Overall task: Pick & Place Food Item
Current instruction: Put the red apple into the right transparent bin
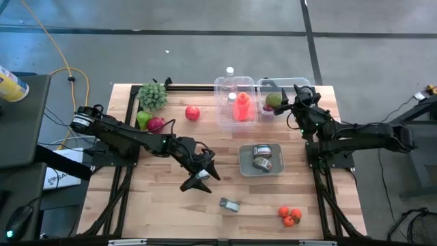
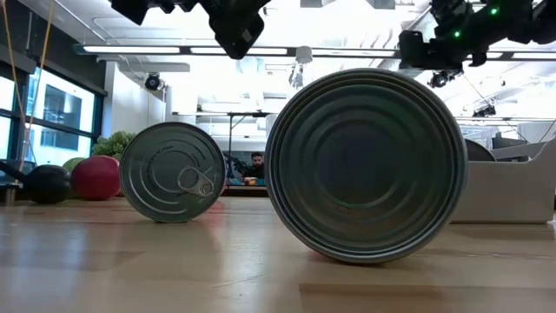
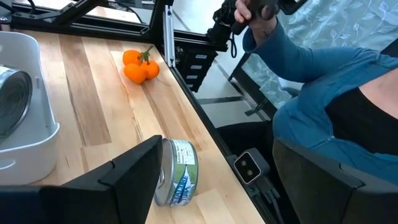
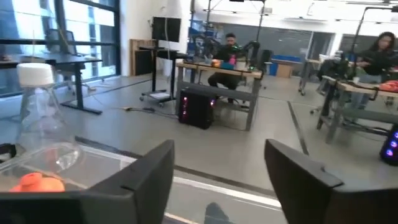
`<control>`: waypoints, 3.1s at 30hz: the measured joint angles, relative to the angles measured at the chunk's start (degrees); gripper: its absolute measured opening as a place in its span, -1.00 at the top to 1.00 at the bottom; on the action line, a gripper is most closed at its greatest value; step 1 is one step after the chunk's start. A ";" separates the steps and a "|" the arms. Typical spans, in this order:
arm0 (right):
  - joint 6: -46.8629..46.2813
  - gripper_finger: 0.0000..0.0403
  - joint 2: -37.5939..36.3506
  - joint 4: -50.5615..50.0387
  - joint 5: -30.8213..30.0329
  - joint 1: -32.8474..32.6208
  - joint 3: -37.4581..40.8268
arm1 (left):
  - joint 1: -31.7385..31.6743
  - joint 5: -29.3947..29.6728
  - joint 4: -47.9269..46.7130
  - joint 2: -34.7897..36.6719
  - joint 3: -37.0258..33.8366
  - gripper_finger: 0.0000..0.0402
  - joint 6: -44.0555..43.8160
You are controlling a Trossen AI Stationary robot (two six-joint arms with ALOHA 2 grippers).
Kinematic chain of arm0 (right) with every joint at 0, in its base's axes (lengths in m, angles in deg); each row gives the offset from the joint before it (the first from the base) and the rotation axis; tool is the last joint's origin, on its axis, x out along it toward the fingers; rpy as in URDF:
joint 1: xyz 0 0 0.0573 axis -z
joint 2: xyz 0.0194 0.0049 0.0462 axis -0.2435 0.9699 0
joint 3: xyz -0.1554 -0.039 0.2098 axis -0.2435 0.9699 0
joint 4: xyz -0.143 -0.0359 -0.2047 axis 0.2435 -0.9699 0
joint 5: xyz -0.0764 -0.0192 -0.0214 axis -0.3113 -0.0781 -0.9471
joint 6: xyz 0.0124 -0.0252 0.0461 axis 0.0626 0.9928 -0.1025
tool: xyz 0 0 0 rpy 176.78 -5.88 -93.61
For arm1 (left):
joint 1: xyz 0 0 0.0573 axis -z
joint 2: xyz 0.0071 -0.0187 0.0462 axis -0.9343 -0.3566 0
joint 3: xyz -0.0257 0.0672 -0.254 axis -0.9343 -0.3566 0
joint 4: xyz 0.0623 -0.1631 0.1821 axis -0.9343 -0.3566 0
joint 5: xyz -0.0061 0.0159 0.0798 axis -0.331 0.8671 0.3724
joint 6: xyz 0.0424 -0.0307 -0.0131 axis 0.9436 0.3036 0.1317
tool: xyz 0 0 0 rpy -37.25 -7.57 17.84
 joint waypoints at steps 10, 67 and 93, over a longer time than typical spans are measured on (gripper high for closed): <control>-16.39 -0.32 -0.54 0.47 36.23 -0.71 0.00 | 0.00 0.09 0.00 0.00 0.00 -0.47 0.02; -10.07 -0.25 26.71 19.88 53.19 -41.60 -0.02 | -40.90 27.03 -32.82 11.27 -6.40 -0.47 -18.99; -10.76 -0.25 26.71 19.38 53.03 -41.60 -0.02 | -38.93 39.64 -27.02 0.36 -6.40 -0.47 -22.50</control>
